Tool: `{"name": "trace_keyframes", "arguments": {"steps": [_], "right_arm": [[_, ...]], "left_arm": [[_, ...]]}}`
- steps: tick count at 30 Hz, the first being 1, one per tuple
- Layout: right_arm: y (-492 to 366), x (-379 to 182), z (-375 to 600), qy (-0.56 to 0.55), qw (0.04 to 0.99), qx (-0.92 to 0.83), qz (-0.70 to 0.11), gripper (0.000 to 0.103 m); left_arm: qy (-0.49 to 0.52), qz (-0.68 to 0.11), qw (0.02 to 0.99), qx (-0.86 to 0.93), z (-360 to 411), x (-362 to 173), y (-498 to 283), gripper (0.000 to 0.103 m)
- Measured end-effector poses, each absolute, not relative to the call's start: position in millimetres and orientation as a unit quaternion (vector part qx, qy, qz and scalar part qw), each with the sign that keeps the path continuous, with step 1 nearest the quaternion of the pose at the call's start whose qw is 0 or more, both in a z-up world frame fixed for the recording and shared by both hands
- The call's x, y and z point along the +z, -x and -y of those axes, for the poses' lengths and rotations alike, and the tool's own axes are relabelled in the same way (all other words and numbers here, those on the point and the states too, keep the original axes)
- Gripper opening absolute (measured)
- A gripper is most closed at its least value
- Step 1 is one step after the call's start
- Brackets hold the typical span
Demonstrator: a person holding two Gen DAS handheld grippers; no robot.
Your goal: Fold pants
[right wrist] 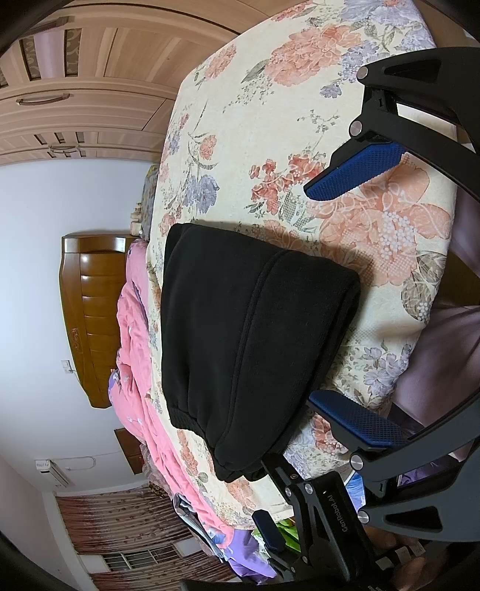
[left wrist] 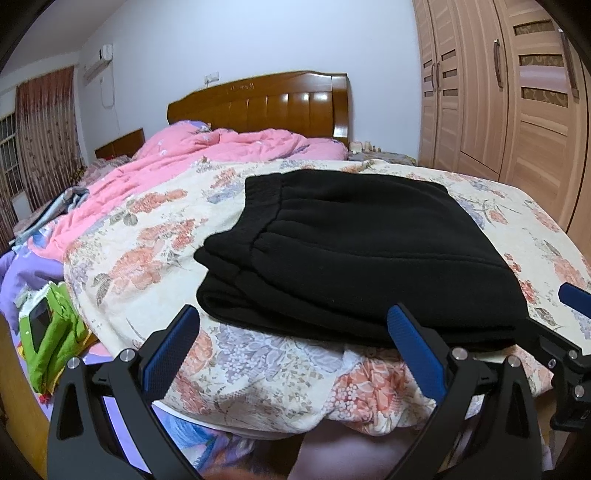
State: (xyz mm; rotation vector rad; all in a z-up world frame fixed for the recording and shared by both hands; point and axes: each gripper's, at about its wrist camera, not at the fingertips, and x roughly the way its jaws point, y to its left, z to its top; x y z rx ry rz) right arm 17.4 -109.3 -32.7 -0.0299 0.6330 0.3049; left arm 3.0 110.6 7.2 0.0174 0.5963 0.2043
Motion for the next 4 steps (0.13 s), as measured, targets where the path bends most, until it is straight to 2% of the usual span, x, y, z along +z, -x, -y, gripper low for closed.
{"name": "trace_keyframes", "arguments": {"steps": [4], "right_arm": [[-16.5,-33.6,109.8,0.013,0.939,0.149,-0.311,0.099]], "left_arm": [[-0.008,-0.295,0.950,0.101,-111.1,6.2,-3.6,0.102]]}}
